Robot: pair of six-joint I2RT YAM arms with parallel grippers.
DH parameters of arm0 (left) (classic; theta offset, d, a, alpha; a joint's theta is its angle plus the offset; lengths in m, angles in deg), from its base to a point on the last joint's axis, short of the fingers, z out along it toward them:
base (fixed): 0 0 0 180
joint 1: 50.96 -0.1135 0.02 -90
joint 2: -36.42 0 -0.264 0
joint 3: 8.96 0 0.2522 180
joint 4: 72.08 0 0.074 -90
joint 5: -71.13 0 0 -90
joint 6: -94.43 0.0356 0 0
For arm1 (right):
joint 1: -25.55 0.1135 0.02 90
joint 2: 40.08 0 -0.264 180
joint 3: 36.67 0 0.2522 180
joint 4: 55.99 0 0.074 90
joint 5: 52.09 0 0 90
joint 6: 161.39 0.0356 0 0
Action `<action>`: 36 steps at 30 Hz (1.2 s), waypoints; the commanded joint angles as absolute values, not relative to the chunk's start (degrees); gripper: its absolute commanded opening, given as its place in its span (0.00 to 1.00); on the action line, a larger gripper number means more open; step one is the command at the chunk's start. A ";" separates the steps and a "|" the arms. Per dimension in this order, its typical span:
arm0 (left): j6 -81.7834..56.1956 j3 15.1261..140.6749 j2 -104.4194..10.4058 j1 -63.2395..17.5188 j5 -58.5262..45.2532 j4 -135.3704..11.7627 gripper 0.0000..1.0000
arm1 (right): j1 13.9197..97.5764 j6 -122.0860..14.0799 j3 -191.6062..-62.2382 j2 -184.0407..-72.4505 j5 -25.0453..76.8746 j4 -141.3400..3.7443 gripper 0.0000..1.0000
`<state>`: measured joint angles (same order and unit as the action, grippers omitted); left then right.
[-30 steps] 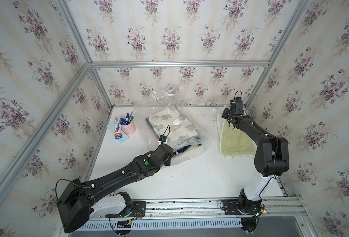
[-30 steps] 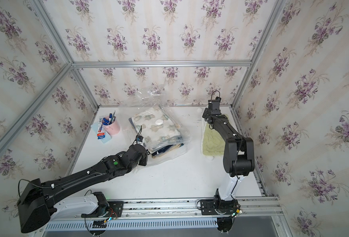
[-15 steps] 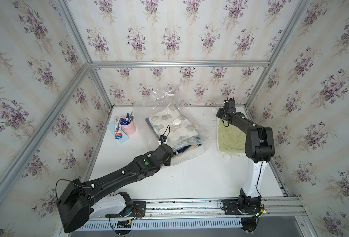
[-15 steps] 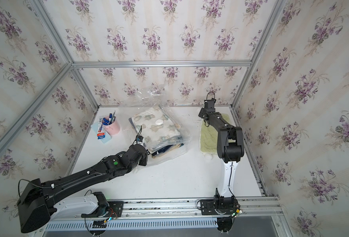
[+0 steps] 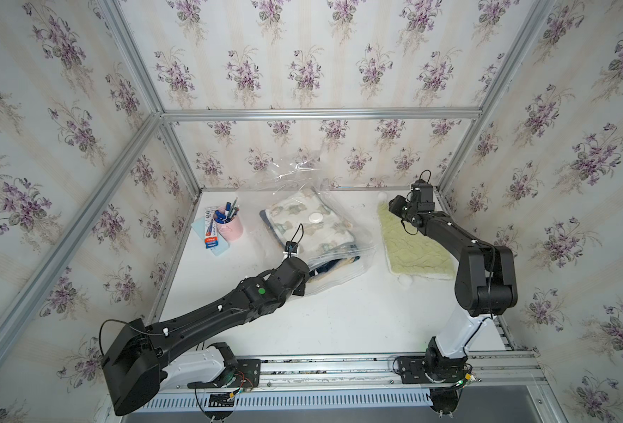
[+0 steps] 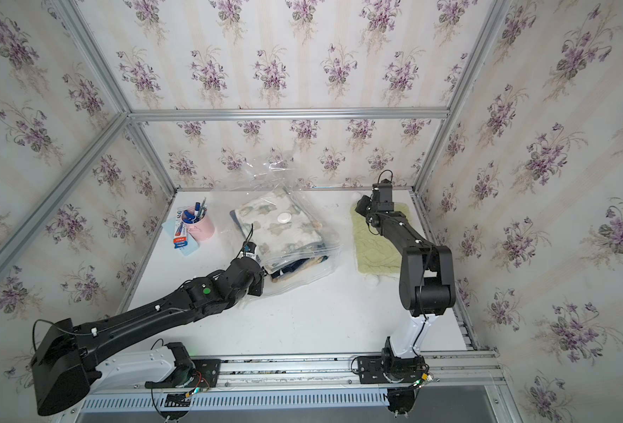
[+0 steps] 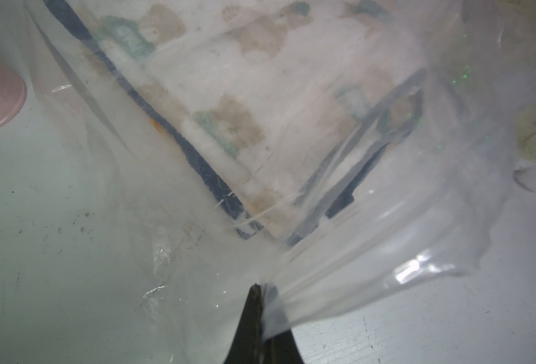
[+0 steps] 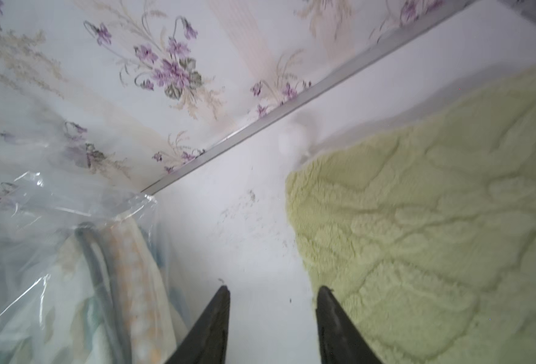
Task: Take the blanket out of the vacuum bag
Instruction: Adjust the blanket at the center of the board.
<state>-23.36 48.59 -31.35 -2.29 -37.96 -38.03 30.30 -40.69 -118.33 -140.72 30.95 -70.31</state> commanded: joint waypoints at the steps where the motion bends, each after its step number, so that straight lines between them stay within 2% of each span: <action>1: -20.71 48.59 -31.68 -2.38 -36.84 -39.90 0.02 | 30.29 -35.38 -110.29 -136.58 23.72 -65.85 0.42; 9: -13.33 47.92 -34.34 -2.35 -35.73 -44.59 0.02 | 30.29 -36.79 -94.06 -125.21 24.85 -66.28 0.42; 19: -10.35 45.64 -36.65 -2.31 -32.67 -51.81 0.03 | 30.38 -38.39 -95.20 -125.70 23.96 -74.30 0.42; 24: -12.20 51.07 -38.99 -2.36 -30.60 -45.45 0.01 | 30.37 -37.54 -95.77 -125.87 22.52 -75.20 0.40; 28: -13.08 50.33 -39.07 -2.33 -28.62 -48.23 0.02 | 30.30 -37.34 -94.91 -125.21 23.14 -72.80 0.40; 32: -12.41 55.94 -42.10 -2.49 -27.55 -43.19 0.01 | 30.16 -38.26 -96.44 -124.24 23.04 -73.59 0.40; 36: -11.95 58.93 -42.24 -2.62 -27.58 -41.02 0.01 | 28.83 -42.36 -101.36 -123.47 28.78 -78.54 0.42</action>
